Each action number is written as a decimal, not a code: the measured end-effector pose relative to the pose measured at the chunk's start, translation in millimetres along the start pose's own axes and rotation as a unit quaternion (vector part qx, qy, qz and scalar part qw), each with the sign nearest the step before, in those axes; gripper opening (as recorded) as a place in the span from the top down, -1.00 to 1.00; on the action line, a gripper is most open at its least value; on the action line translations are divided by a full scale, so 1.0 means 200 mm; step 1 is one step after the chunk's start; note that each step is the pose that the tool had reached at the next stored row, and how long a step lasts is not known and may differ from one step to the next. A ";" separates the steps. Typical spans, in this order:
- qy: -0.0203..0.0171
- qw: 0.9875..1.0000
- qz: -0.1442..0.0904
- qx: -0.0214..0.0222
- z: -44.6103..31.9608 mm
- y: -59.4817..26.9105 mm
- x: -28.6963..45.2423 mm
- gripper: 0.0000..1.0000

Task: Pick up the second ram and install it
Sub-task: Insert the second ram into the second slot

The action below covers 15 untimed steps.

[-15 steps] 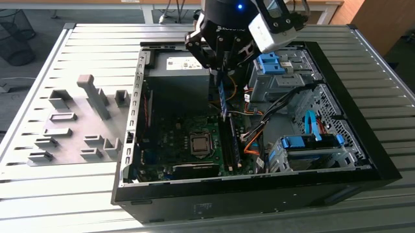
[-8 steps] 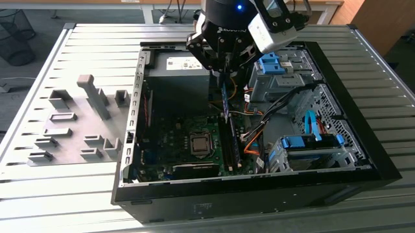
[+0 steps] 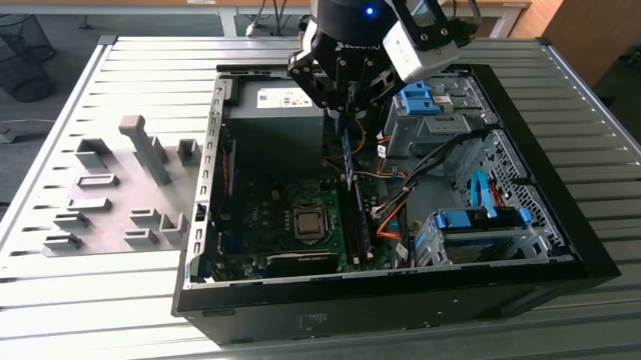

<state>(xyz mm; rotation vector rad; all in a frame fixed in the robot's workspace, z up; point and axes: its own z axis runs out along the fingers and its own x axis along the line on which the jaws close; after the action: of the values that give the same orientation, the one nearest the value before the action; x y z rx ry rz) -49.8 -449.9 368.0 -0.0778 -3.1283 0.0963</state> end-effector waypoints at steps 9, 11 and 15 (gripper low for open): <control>-0.016 1.000 0.001 -0.001 0.014 0.001 0.004 0.72; -0.017 1.000 0.001 -0.001 0.031 0.002 0.003 0.72; -0.019 0.999 -0.026 -0.001 0.062 0.004 0.001 0.72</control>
<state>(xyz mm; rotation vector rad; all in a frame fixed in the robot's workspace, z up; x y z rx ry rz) -50.2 -450.0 355.5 0.0040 -3.1653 0.0952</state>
